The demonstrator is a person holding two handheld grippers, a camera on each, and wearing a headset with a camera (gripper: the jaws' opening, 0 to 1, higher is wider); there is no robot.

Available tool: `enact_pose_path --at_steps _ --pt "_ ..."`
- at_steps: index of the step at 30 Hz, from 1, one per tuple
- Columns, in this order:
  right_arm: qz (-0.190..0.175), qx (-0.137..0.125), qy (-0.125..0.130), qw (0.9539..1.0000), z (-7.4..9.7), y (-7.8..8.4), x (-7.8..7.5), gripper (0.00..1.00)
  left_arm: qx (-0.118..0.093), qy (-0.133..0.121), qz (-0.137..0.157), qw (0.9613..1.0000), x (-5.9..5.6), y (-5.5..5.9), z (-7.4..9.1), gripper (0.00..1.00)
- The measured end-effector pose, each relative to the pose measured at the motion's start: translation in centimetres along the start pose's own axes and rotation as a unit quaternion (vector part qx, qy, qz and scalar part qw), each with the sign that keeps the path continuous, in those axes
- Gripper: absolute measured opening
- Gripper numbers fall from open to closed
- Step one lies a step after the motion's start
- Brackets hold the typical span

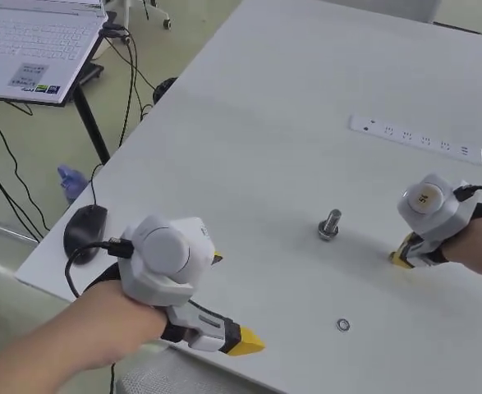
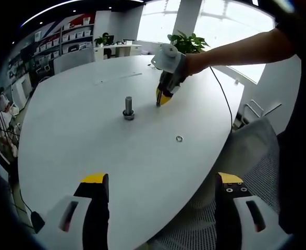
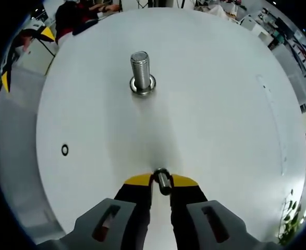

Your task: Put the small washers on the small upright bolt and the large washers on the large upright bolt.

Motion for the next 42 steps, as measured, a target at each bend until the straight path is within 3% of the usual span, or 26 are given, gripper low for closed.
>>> enact_pose_path --at_steps 18,32,42 --pt "-0.003 0.0 0.002 1.0 -0.1 -0.3 0.0 0.14 0.001 0.012 -0.013 0.9998 0.4 -0.1 0.2 0.83" --pt "-0.004 -0.007 -0.014 0.9999 0.8 -0.1 0.0 0.34 0.003 0.027 -0.036 0.999 1.0 -1.7 -0.3 0.86" --pt "-0.02 -0.016 -0.016 0.9995 2.0 0.1 -0.1 0.34 0.004 0.04 -0.045 0.9982 0.6 -2.0 -0.6 0.85"
Point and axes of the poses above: the centre of the closed fingertips' face, and the gripper's own axes: z roughly backward along the fingers, x roughly to its left, y roughly out of its underside, the point moved 10 cm from there along z, roughly backward along the fingers, and after that the axes turned 7 degrees about x, right-handed, at the moved point
